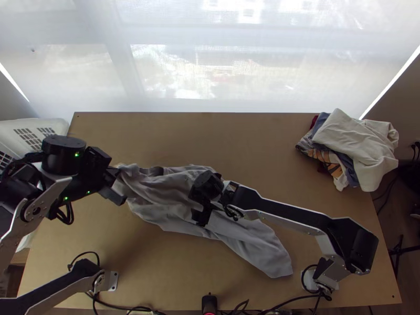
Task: Fold the t-shirt
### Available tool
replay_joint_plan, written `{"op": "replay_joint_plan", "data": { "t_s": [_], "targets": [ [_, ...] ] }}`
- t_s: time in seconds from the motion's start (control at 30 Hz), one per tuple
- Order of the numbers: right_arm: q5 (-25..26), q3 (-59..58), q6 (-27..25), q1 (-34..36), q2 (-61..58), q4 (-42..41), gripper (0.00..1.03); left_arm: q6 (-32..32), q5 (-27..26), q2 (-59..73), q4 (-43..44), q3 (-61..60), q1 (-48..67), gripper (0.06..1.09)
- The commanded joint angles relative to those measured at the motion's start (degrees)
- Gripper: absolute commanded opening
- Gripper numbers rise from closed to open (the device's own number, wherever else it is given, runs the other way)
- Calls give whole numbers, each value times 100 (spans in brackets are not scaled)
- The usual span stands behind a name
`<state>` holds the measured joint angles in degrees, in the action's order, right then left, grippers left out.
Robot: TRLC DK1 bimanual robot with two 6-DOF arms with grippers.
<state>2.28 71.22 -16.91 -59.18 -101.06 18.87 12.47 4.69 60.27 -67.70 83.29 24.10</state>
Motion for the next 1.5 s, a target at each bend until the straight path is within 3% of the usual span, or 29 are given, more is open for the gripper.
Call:
{"op": "replay_joint_plan", "data": {
  "t_s": [0.0,0.23,0.47,0.93,1.3,1.47],
  "targets": [
    [-114,-223,170,-59,42,240,98,335,-196,-1079,266,-1948,-986,9],
    [-114,-231,161,741,411,240,98,862,-346,-1624,284,-2853,-1619,9],
    [-334,612,161,1804,-239,248,98,968,-460,-1703,328,-2994,-1751,9],
    [-773,2546,337,1646,-1997,1083,98,1029,-513,-1791,398,-3178,-1847,9],
    [-1116,4339,812,1884,-2744,1690,98,1073,-513,-1808,451,-3187,-1865,9],
    [-1125,4550,821,1796,-3184,1883,98,1065,-513,-1791,486,-3178,-1856,9]
  ]
}}
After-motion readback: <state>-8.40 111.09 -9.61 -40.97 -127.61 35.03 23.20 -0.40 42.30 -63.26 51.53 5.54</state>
